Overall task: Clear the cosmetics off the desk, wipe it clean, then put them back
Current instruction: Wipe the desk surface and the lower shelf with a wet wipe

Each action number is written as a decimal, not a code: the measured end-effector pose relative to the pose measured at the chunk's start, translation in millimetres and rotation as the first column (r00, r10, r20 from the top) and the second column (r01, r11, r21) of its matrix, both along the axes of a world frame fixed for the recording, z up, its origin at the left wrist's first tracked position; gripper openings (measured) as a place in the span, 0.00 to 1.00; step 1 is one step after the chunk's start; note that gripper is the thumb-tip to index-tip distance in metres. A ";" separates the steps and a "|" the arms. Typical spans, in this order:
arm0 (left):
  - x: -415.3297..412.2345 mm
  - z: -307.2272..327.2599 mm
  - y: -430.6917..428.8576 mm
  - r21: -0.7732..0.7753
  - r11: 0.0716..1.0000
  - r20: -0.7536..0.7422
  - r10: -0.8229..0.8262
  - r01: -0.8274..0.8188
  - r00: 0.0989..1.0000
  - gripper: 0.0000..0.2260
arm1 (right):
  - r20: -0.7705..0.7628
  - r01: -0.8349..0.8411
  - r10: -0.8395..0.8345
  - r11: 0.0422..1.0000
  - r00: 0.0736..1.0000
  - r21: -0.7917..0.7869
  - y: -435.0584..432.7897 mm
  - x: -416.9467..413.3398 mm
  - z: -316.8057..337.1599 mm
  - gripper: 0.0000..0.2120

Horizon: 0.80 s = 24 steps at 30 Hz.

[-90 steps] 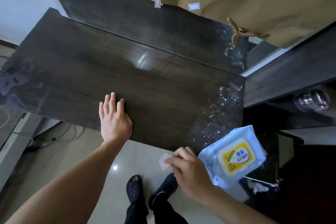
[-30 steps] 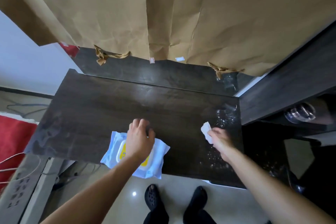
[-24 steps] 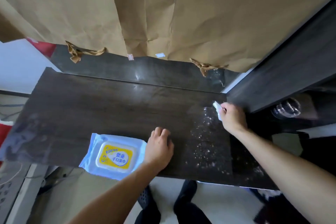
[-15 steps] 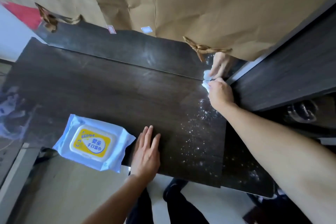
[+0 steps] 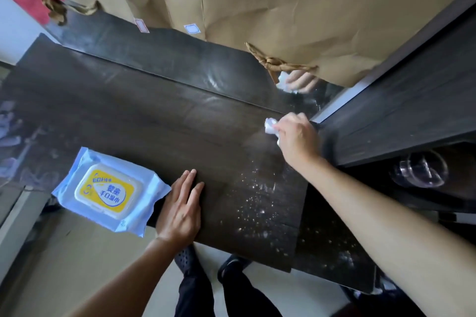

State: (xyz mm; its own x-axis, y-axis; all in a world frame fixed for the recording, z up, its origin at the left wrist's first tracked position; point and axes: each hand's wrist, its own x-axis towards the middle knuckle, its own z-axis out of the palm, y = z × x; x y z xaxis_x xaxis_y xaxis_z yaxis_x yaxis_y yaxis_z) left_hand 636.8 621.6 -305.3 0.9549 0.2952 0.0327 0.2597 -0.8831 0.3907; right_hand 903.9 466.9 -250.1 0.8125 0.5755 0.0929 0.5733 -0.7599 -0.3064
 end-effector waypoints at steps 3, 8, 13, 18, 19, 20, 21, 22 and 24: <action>-1.2 -1.1 -1.2 0.009 1.000 0.022 0.006 -0.006 1.000 0.17 | -0.044 0.100 -0.099 0.995 0.994 0.023 26.8 10.6 -22.8 0.07; -2.0 -2.7 0.0 0.010 1.000 0.030 0.021 -0.021 0.999 0.17 | -0.101 -0.155 0.168 0.980 0.981 0.123 14.4 -86.8 -32.1 0.09; -3.3 -2.3 0.1 -0.017 0.999 0.034 0.027 -0.027 0.999 0.17 | -0.304 -0.508 0.524 0.851 0.796 0.137 -40.7 -137.5 -11.0 0.13; -2.5 -2.5 0.6 -0.013 0.999 0.057 0.032 -0.031 0.998 0.16 | 0.080 -0.072 0.074 0.997 0.994 -0.028 4.3 -3.6 0.2 0.10; -3.1 -2.4 0.1 -0.013 0.999 0.058 0.033 -0.033 0.998 0.16 | 0.095 0.005 0.002 0.998 0.995 -0.066 8.1 13.7 -3.8 0.09; -3.5 -2.5 0.1 -0.013 0.999 0.063 0.035 -0.035 0.997 0.16 | 0.074 0.057 -0.052 0.996 0.996 -0.074 10.2 18.7 -10.7 0.10; -3.3 -2.8 0.7 -0.014 0.999 0.068 0.037 -0.036 0.997 0.16 | 0.050 0.094 -0.091 0.994 0.995 -0.063 11.8 13.8 -19.3 0.13; -2.9 -3.4 0.9 -0.017 0.999 0.069 0.038 -0.037 0.997 0.16 | 0.040 0.112 -0.111 0.993 0.993 -0.039 12.1 0.3 -25.9 0.17; -3.3 -4.6 1.0 -0.017 0.998 0.062 0.053 -0.052 0.997 0.16 | 0.022 0.048 -0.048 0.999 0.999 0.017 9.8 -45.8 -30.4 0.17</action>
State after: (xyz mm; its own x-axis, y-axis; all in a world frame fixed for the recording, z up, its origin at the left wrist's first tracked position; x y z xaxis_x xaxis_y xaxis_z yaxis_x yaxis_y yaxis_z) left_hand 633.5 622.7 -309.9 0.9342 0.3459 0.0871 0.2801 -0.8625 0.4215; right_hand 858.1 476.7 -280.5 0.8369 0.5341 0.1199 0.5429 -0.7819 -0.3065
